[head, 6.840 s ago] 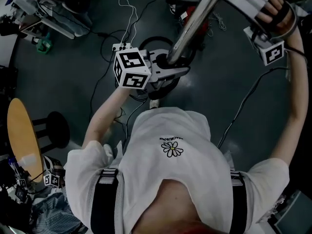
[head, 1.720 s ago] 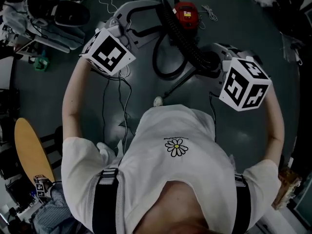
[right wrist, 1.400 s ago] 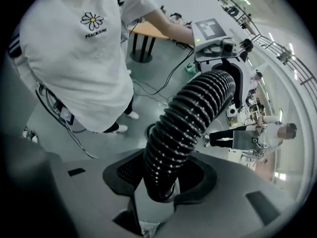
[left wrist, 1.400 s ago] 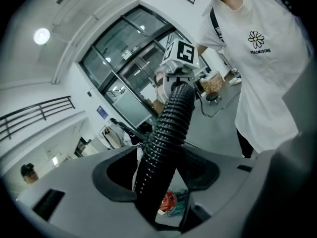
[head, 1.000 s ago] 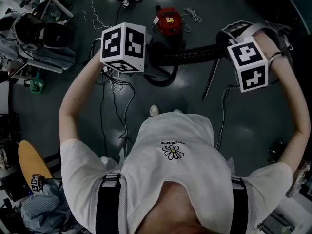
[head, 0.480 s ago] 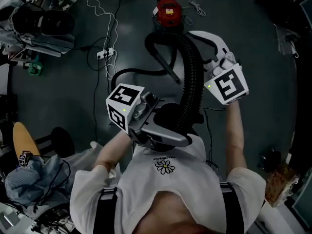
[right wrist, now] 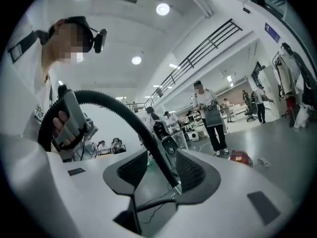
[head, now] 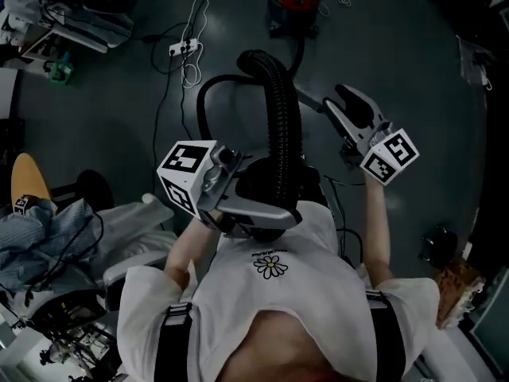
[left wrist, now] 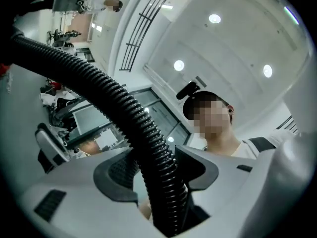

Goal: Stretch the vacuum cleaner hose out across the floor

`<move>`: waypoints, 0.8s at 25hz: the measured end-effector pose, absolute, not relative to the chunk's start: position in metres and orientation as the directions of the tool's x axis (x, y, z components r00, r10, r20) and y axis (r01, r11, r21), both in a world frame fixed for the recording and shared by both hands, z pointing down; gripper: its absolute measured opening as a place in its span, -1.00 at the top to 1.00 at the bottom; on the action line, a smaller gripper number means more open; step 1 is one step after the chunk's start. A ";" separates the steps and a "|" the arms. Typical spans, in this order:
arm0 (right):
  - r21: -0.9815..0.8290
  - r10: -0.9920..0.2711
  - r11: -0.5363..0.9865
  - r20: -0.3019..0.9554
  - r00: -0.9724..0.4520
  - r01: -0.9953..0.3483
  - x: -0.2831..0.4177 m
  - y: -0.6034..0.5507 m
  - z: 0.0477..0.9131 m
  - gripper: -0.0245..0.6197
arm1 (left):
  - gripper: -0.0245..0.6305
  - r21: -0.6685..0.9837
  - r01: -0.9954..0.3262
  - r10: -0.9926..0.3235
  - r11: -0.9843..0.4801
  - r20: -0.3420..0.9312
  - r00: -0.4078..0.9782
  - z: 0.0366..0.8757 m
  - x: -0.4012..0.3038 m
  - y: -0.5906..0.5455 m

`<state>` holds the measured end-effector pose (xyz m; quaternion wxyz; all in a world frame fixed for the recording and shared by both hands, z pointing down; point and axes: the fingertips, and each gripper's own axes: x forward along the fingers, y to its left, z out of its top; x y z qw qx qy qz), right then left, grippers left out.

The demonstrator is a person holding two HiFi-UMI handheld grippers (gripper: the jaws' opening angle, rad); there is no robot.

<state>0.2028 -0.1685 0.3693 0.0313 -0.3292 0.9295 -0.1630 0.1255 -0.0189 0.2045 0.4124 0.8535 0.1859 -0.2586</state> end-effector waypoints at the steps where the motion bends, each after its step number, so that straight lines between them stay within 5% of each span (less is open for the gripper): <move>1: -0.319 -0.620 0.729 0.068 -0.782 -0.605 0.193 -0.143 0.377 0.38 | 0.27 0.600 0.542 0.132 -0.589 -0.591 0.796 0.206 0.121 0.008; 9: -0.278 -0.542 0.778 0.157 -0.825 -0.564 0.091 0.044 0.402 0.38 | 0.26 0.631 0.567 0.170 -0.530 -0.576 0.800 0.200 0.079 0.182; 20: -0.246 -0.391 0.850 0.296 -0.872 -0.465 0.037 0.304 0.468 0.37 | 0.27 0.607 0.567 0.227 -0.557 -0.546 0.806 0.224 0.063 0.415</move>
